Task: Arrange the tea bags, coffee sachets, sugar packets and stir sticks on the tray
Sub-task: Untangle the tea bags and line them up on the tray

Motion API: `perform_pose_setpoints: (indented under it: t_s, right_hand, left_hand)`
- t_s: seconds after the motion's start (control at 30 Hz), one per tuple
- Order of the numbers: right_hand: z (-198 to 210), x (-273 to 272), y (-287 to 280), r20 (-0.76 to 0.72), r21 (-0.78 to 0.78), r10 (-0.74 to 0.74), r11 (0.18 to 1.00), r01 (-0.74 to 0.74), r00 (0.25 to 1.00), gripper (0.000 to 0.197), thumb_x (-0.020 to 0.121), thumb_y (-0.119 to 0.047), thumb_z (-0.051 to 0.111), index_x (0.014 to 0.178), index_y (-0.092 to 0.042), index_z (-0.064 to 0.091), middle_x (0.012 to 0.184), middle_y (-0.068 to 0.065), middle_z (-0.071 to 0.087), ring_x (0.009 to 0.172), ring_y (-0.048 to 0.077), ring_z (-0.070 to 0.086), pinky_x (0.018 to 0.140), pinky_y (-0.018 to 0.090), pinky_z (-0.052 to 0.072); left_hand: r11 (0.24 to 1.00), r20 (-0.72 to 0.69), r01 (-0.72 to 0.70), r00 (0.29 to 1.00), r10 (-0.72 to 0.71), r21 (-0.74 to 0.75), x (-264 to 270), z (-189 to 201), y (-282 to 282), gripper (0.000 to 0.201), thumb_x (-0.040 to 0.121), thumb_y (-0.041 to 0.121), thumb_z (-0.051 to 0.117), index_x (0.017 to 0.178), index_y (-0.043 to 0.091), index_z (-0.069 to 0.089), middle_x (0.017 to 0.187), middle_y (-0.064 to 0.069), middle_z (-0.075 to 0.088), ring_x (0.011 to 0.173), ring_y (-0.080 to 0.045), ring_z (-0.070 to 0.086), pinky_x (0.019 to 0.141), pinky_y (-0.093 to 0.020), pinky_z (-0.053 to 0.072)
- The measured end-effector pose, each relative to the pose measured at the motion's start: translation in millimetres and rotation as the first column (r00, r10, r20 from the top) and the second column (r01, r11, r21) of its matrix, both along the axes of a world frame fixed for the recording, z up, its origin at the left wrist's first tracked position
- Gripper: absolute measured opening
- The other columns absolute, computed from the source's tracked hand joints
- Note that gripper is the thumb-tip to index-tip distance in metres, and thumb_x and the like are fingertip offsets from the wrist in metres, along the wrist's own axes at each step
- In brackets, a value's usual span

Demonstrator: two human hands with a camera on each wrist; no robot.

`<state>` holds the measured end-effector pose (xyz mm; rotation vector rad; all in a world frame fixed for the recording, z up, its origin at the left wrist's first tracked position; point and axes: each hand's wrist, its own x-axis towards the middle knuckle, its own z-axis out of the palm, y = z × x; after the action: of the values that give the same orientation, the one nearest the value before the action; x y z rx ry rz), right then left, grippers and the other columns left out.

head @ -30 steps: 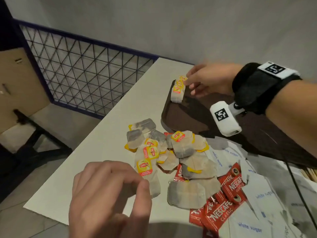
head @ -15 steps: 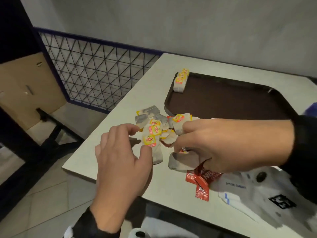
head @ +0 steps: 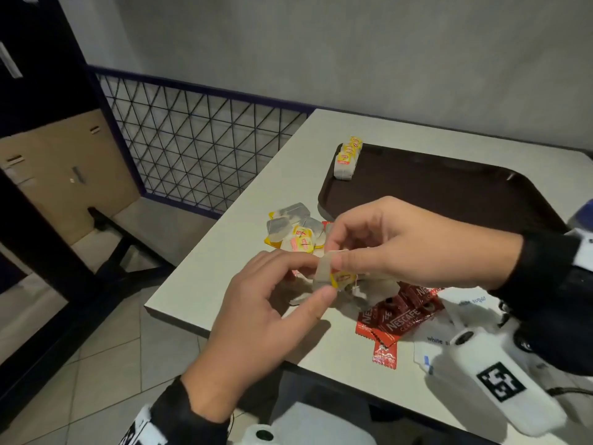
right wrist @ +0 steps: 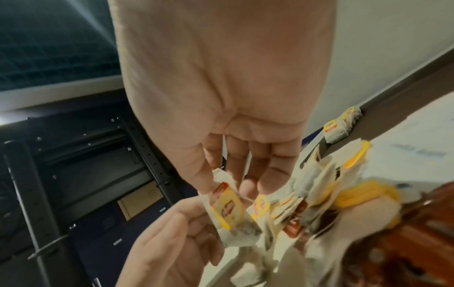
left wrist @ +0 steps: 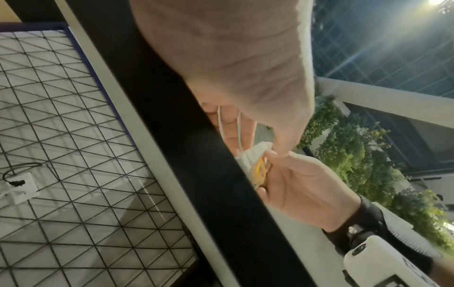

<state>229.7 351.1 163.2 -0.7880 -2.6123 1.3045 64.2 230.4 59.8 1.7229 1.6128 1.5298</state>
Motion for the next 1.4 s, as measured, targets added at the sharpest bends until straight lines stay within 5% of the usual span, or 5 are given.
perform_pose_setpoints:
  t_s: [0.23,0.43,0.83,1.07,1.4]
  right_hand:
    - [-1.3,0.2,-7.5,-0.163,-0.279,-0.143,0.956,0.093,0.976,0.02,0.088,-0.025,0.075,0.105,-0.016,0.074,0.09,0.009,0.072,0.076,0.021,0.06,0.069,0.036,0.05]
    - [-4.3,17.0,-16.3,-0.229,-0.251,-0.225,0.954,0.166,0.947,0.026,0.08,-0.008,0.08,0.104,-0.013,0.073,0.092,0.018,0.075,0.074,0.022,0.069,0.067,0.033,0.056]
    - [5.5,40.5,-43.7,-0.261,-0.141,-0.259,0.963,0.229,0.93,0.033,0.079,-0.005,0.082,0.107,-0.019,0.071,0.086,0.013,0.074,0.082,0.038,0.073,0.082,0.054,0.061]
    - [-11.9,48.0,-63.7,-0.305,-0.602,-0.569,0.737,0.308,0.764,0.041,0.066,0.007,0.079,0.104,0.001,0.065,0.073,0.019,0.066,0.064,0.028,0.062,0.055,0.025,0.054]
    - [-30.6,45.8,-76.3,-0.085,-0.846,-0.622,0.457,0.273,0.778,0.015,0.077,0.005,0.073,0.091,-0.002,0.071,0.077,0.017,0.067,0.057,0.016,0.059,0.053,0.024,0.052]
  left_hand:
    - [0.999,0.41,0.036,0.912,-0.023,-0.026,15.5,2.1,-1.0,0.006,0.084,0.031,0.075,0.087,0.027,0.078,0.077,-0.006,0.072,0.072,-0.03,0.064,0.063,-0.043,0.054]
    - [0.997,0.557,0.08,0.828,-0.068,0.004,27.0,14.0,0.4,0.015,0.08,0.031,0.076,0.084,0.017,0.079,0.07,0.001,0.071,0.061,-0.006,0.059,0.058,-0.018,0.047]
    - [0.999,0.485,0.008,0.874,-0.029,0.046,46.7,45.9,-3.0,0.018,0.078,0.037,0.072,0.081,0.021,0.081,0.077,-0.002,0.078,0.074,-0.017,0.072,0.065,-0.031,0.057]
    - [0.972,0.604,-0.157,0.796,0.021,0.173,58.3,58.3,-3.6,0.018,0.088,0.021,0.07,0.089,0.006,0.08,0.081,-0.006,0.079,0.076,-0.014,0.074,0.073,-0.019,0.055]
    - [0.977,0.77,-0.167,0.638,0.004,0.133,67.2,60.7,-2.9,0.033,0.077,0.042,0.073,0.088,0.012,0.082,0.094,-0.019,0.077,0.096,-0.051,0.069,0.092,-0.061,0.054]
